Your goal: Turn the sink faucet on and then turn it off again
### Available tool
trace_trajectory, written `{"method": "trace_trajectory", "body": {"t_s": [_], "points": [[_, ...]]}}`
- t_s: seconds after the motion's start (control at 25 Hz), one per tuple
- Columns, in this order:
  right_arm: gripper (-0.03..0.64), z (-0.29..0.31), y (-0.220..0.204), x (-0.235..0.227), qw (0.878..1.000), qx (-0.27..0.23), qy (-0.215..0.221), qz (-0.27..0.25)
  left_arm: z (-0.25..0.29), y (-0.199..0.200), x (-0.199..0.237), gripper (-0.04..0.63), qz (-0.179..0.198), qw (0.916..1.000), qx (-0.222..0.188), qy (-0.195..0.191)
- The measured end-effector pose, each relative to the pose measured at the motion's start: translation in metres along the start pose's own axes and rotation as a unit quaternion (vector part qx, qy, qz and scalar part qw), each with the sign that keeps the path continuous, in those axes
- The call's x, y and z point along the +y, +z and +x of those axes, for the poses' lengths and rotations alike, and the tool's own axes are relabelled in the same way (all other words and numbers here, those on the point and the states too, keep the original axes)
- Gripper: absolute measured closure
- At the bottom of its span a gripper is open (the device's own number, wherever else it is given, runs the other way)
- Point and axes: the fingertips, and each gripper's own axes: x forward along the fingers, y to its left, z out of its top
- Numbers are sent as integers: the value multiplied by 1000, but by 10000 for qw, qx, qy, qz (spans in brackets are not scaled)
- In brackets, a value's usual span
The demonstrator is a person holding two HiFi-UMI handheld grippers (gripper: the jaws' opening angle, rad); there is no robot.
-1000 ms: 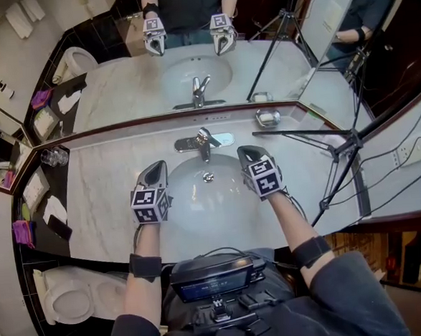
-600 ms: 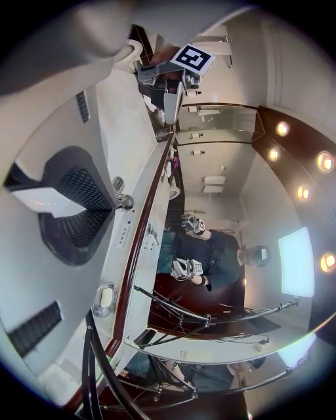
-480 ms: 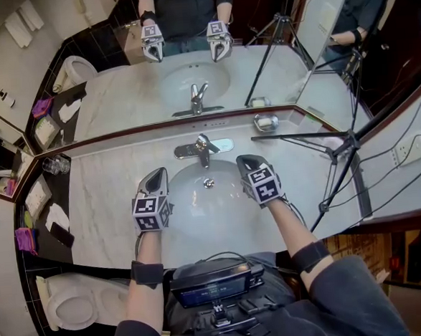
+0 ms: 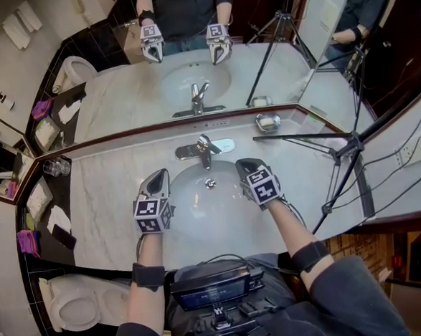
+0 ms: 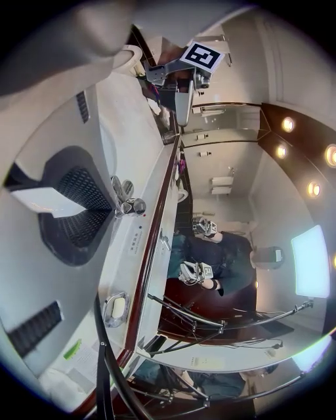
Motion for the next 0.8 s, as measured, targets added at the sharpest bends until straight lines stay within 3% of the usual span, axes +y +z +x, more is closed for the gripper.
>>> {"method": "trace_trajectory", "body": {"t_s": [0.48,0.8], "points": [[598,72,-31,5,9959,816,230,-310,7,2,5,595,61,10000,56,29],[598,109,-21,1,9945,946,243,-375,11,-1,16,595,9,9999,105,124]]}}
